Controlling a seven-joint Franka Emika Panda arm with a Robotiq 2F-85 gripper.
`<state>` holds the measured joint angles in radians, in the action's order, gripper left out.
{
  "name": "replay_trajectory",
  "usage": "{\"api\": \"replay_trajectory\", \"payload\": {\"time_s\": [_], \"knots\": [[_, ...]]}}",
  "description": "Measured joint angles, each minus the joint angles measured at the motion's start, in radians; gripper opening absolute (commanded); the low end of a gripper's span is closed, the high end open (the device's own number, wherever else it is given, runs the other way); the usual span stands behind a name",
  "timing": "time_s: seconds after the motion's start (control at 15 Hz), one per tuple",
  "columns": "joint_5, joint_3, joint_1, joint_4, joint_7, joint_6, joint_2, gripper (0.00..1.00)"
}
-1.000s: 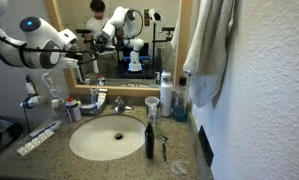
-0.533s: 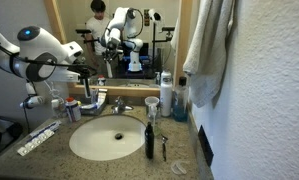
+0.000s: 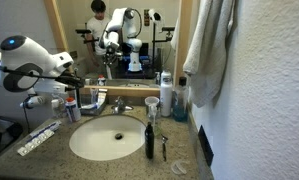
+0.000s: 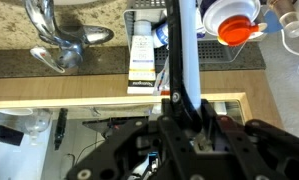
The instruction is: Move the electric toothbrush forward
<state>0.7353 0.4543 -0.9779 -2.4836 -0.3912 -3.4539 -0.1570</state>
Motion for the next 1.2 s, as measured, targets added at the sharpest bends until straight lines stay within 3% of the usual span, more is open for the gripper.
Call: {"api": "replay_trajectory", "payload": {"time_s": [0.6,0.93,1.2], "knots": [[0.214,0.281,-0.412,-0.002,-0.058,0.002,0.001,0.12],[0.244,0.431,-0.625,-0.029,-0.058,0.002,-0.008,0.12],[0.243,0.52,-0.748,-0.057,-0.056,0.002,-0.011,0.12]]}}
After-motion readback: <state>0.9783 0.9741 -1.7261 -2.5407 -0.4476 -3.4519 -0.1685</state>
